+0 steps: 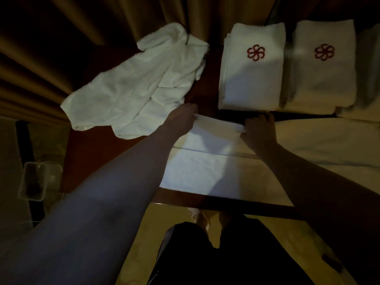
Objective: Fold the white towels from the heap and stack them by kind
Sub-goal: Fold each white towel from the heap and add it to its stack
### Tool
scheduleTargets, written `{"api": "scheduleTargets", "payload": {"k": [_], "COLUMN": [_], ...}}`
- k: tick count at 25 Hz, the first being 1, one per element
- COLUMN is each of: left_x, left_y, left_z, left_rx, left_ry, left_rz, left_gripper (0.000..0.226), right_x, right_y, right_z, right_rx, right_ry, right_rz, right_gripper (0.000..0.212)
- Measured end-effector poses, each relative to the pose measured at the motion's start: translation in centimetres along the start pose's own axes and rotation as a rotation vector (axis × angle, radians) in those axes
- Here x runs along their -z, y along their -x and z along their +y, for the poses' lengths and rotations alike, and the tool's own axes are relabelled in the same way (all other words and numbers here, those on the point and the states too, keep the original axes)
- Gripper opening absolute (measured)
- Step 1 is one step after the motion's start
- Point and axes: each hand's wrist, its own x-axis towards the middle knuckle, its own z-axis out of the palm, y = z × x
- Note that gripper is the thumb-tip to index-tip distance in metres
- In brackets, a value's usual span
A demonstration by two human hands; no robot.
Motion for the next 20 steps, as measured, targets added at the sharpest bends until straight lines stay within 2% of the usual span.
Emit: {"api": "scheduleTargets", "payload": {"k": [4,9,15,17,20], "left_x": [1.3,1.7,-1.6,-3.8,-6.7], "left_y": [2.6,7.0,13.4,15.6,17.7], "left_z": [0.5,0.8,0.7,0.0,-1.1], "left_rx": [-0.033,-0.024,-0.077,-0.023,0.012], "left_ry": [-0.009,-0.034,-0.169,-0.142,-0.109], "left_rz": [0.061,0.03,0.019,-0.002,-0.101], "left_gripper": [0.012,0.013,0.012,0.01,0.011], "right_x": [0.4,0.9,-1.3,-2.6,-4.6], "right_y": [2.4,6.7,12.8,14.3,15.4], "right_z": [-0.2,-1.9,-3.7,-4.3,-4.9], "right_rx": [-0.058,-0.138,-0.169,-0.156,-0.166], "right_ry": [0.027,0.006,0.029,0.053,0.043], "right_rz": [0.002,0.08,0.117,0.094,-0.065], "right_gripper": [0.018,0.022,0.031,0.031,0.025]}}
